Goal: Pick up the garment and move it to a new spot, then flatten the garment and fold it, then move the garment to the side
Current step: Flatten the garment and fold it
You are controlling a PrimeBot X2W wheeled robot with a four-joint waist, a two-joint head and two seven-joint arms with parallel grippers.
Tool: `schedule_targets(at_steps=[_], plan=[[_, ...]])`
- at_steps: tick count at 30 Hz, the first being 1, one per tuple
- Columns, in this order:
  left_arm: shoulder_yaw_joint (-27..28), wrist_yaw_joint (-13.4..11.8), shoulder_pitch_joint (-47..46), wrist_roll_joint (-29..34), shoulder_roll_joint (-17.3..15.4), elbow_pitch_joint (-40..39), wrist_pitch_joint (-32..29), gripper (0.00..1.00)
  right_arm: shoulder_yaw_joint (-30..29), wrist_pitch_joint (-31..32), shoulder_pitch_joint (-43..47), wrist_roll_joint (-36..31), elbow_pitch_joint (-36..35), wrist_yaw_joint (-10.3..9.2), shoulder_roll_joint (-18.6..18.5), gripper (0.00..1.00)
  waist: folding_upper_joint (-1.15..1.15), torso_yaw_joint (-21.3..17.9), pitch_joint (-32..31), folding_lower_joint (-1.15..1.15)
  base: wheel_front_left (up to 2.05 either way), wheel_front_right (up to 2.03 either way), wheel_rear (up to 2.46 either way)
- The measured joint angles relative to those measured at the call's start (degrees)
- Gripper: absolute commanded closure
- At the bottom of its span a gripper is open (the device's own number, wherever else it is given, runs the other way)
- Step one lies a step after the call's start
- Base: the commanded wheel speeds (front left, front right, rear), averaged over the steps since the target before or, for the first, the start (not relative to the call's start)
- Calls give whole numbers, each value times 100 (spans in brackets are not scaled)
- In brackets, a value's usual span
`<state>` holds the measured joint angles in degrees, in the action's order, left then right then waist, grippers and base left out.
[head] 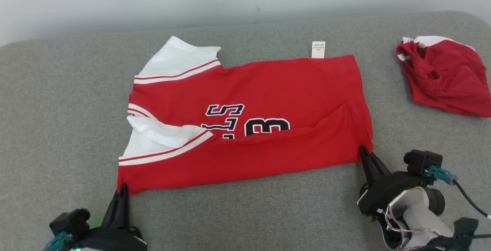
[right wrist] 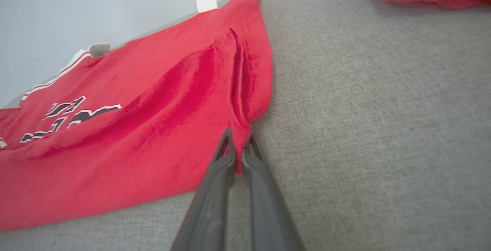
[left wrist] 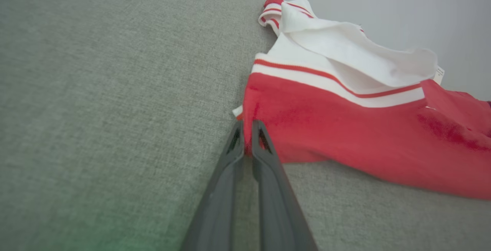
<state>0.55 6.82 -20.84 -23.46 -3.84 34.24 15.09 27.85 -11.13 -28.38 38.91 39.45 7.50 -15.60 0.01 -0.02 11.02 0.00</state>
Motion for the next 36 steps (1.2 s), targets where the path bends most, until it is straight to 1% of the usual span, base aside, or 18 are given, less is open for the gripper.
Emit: schedule_targets(at_steps=[8,14,17,21,23,26,31,35,36], plan=[[212,22,706,-21,74,-650,-1,100,-45,-143,654,291,-459,0,-120,100,0,41,-324,0,0,0,0],[255,5,1423,-190,101,-1181,-18,100,-199,-14,1282,355,-853,2,-222,100,-1,64,-602,-1,0,0,0],[181,-96,1775,-338,104,-1411,-18,100,-282,135,1618,375,-1074,2,-222,100,-1,79,-725,-1,0,0,0],[53,-308,2121,-582,109,-1680,-18,100,-400,365,2043,392,-1340,2,-192,100,-1,133,-827,-1,0,0,0],[10,-385,2264,-628,108,-1742,-18,100,-491,431,2208,371,-1467,2,-174,100,0,170,-857,-1,0,0,0],[-41,-436,2356,-628,109,-1748,-18,100,-605,600,2421,299,-1642,2,-144,100,-1,225,-891,-1,0,0,0],[-45,-457,2415,-666,107,-1745,-18,100,-808,825,2692,155,-1946,2,-52,100,-1,277,-904,-2,0,0,0],[-79,-456,2420,-679,107,-1725,-18,100,-947,994,2799,15,-2058,2,34,100,-1,302,-873,-1,0,0,0],[-94,-461,2416,-686,107,-1715,-18,100,-981,1034,2817,-13,-2065,2,58,90,-1,309,-868,-1,0,0,0]])
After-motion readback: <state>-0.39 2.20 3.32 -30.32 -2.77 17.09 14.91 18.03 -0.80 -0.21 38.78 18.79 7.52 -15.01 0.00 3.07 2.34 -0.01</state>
